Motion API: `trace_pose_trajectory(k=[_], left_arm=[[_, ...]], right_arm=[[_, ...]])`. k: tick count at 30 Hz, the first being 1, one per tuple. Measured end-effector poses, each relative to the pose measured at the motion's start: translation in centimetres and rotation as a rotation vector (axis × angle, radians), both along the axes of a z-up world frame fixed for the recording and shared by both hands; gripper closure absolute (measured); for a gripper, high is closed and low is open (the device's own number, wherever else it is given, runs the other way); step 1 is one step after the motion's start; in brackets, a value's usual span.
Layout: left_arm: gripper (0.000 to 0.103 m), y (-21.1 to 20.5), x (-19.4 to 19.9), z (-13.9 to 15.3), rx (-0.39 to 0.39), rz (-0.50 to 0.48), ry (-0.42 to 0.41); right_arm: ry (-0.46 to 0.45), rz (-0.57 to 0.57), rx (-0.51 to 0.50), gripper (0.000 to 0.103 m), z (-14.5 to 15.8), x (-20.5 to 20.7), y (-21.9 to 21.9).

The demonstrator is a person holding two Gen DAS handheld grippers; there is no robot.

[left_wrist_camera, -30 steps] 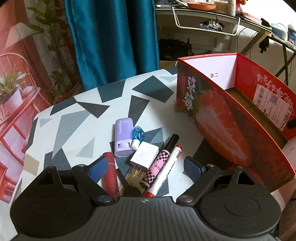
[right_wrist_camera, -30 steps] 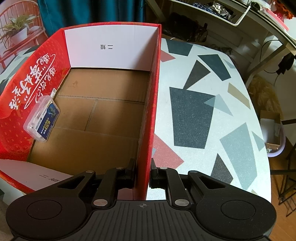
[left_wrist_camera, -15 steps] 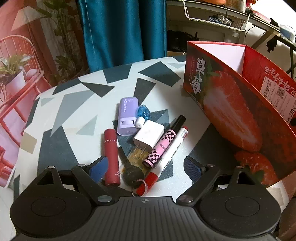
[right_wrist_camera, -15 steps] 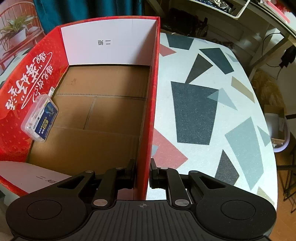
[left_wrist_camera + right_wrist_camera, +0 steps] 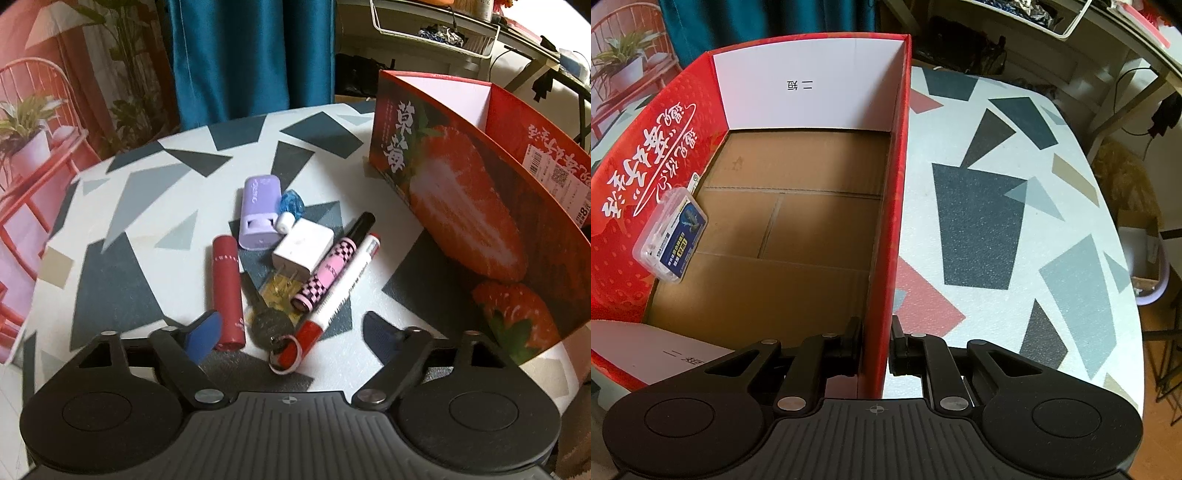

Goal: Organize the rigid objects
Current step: 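Move the left tool back to the items beside the box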

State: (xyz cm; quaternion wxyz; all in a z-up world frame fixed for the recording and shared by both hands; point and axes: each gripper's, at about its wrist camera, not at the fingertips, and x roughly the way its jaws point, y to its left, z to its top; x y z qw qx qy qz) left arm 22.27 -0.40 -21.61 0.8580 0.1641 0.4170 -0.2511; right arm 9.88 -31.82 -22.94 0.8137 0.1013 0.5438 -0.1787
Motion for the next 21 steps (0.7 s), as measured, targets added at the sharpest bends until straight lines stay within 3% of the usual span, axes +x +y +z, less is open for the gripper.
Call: trace_pose_trajectory(k=[5, 11, 14, 21], left_arm=[[0.057, -0.3, 0.0, -0.6, -0.018, -0.025, 0.027], [0.061, -2.4, -0.6, -1.2, 0.015, -0.121, -0.02], [0.072, -3.1, 0.1, -2.1, 0.054, -0.111, -0.021], [0.084, -3.5, 0.6, -2.7, 0.036, -0.101, 0.013]], right_arm=[[-0.001, 0.004, -0.004, 0.09, 0.0, 0.0, 0.0], [-0.001, 0.011, -0.008, 0.09, 0.1, 0.1, 0.0], [0.002, 0.016, -0.009, 0.09, 0.1, 0.1, 0.1], [-0.001, 0.015, -0.01, 0.09, 0.1, 0.1, 0.1]])
